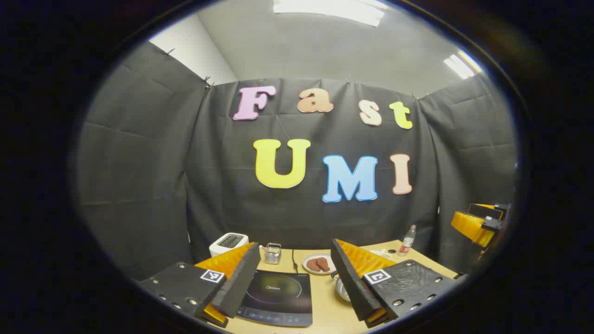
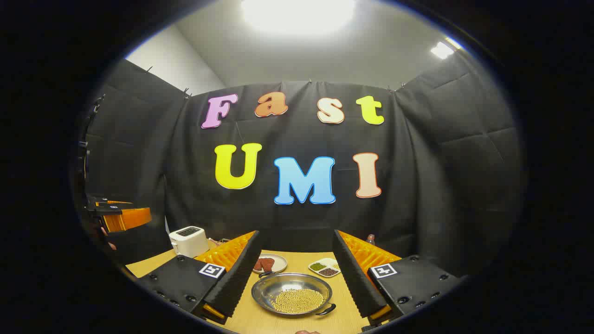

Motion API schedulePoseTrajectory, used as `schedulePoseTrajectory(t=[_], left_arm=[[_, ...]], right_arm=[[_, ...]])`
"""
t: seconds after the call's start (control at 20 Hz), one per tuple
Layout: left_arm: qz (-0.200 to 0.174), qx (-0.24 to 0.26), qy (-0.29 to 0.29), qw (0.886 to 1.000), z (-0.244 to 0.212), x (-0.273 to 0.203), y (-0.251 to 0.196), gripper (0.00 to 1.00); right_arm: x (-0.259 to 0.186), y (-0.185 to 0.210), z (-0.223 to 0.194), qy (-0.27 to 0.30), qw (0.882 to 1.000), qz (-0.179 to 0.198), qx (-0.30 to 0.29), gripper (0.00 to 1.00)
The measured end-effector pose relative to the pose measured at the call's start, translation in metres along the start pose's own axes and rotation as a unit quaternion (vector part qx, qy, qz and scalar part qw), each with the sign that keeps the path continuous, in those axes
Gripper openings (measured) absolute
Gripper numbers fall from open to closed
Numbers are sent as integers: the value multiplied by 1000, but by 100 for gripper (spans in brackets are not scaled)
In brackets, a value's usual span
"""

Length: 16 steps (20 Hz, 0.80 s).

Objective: First push the handle of the pot to place it horizontally, then grasp the pot with both hands and set it on the induction cooktop.

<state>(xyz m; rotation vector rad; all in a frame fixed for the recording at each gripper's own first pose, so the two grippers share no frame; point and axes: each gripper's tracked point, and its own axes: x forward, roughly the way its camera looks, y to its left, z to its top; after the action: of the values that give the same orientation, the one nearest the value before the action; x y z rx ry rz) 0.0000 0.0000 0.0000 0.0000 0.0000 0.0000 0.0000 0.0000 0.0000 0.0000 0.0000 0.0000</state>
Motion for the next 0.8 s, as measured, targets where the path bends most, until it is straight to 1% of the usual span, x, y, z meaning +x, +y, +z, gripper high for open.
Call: schedulePoseTrajectory(t=[0.15, 0.2, 0.5, 0.55, 0.8], left_arm=[[-5, 21, -6, 1000, 5, -3, -5, 96], [-6, 25, -7, 1000, 5, -4, -6, 92], [-10, 26, -10, 1000, 1, -8, -8, 89], [-9, 26, -10, 1000, 1, -7, -8, 89], [-5, 23, -3, 1000, -9, -5, -3, 89]], right_arm=[[-4, -5, 0, -2, 1000, -7, 5, 98], [-5, -6, 0, -1, 1000, -9, 7, 98], [-11, -8, -5, 7, 1000, -13, 6, 96], [-11, -6, -7, 9, 1000, -12, 6, 98], [-10, -6, -10, 17, 1000, -13, 12, 98]])
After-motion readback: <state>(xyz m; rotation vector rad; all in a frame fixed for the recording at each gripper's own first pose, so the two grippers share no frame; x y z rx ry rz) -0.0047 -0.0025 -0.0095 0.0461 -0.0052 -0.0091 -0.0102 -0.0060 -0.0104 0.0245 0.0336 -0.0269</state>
